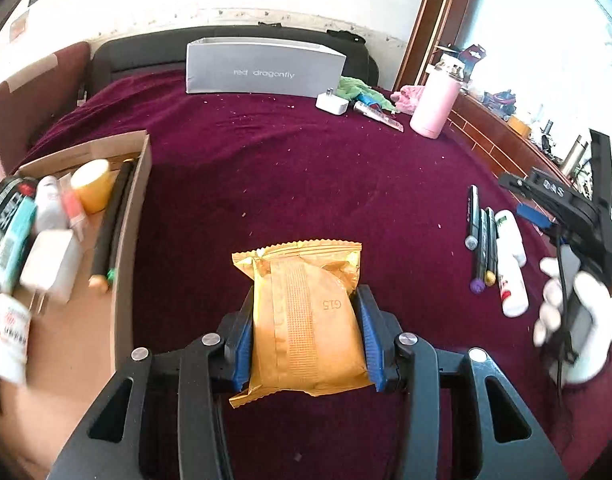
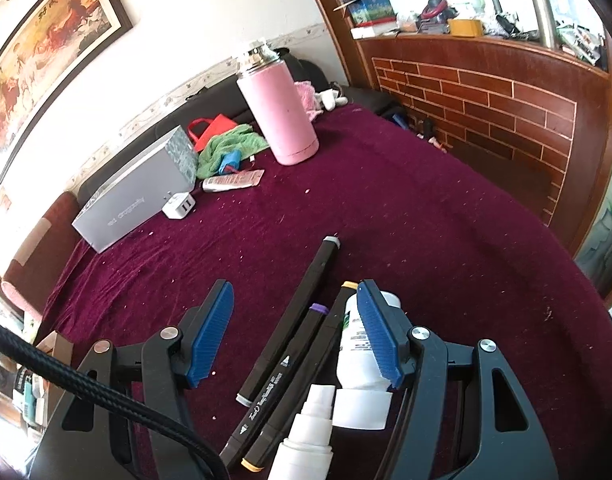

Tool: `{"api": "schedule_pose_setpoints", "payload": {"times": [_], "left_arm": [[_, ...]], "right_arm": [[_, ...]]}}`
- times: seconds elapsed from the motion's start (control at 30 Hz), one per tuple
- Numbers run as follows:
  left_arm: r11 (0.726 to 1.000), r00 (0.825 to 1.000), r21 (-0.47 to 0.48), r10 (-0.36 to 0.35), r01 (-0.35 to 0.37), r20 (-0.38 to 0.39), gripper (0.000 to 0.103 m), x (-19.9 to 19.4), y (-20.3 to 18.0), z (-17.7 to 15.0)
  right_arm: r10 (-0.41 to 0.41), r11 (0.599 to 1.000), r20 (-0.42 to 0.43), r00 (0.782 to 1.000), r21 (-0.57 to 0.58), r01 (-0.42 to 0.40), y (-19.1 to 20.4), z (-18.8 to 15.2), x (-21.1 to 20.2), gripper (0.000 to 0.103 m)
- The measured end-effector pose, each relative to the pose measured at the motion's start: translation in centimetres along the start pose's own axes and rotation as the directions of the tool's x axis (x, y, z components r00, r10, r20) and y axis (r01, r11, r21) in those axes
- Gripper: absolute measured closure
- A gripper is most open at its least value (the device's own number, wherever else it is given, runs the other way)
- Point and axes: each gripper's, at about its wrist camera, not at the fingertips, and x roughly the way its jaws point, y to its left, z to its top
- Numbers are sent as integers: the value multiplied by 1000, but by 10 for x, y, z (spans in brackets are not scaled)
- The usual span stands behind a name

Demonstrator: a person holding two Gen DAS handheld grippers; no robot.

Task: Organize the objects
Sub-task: 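Grasp a black marker with the right tool while the left tool holds the packet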

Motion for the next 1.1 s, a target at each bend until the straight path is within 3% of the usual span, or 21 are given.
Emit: {"api": "schedule_pose_setpoints", "payload": {"times": [0.2, 0.3, 0.5, 0.63, 0.83, 1.0, 1.07, 1.1], "left_arm": [[994, 996, -73, -83, 84, 19, 64, -3, 20, -7], [989, 994, -98, -109, 109, 9, 64, -1, 25, -8], [997, 997, -62, -41, 37, -61, 64, 11, 16, -8], [998, 997, -53, -24, 20, -80, 63, 15, 13, -9], [998, 996, -53, -27, 22, -80, 63, 15, 16, -9], [999, 996, -51, -24, 20, -81, 63, 14, 15, -9], [999, 996, -50, -24, 20, -81, 63, 14, 14, -10], [999, 996, -50, -23, 19, -81, 63, 14, 13, -10]], "right_arm": [[-56, 998, 69, 996, -20, 58, 2, 0, -8, 40], [-37, 999, 44, 998, -10, 37, 2, 3, -17, 40], [103, 995, -98, 990, 8, -103, 3, 13, -37, 40], [102, 995, -185, 977, -1, -104, 8, 21, -27, 40], [152, 988, -356, 922, 35, -150, 22, 22, 23, 51], [-28, 1000, -389, 921, -7, 27, 20, 33, 74, 55], [-114, 993, -413, 904, -61, 98, 23, 35, 95, 56], [-139, 990, -432, 891, -68, 122, 24, 34, 105, 61]]}}
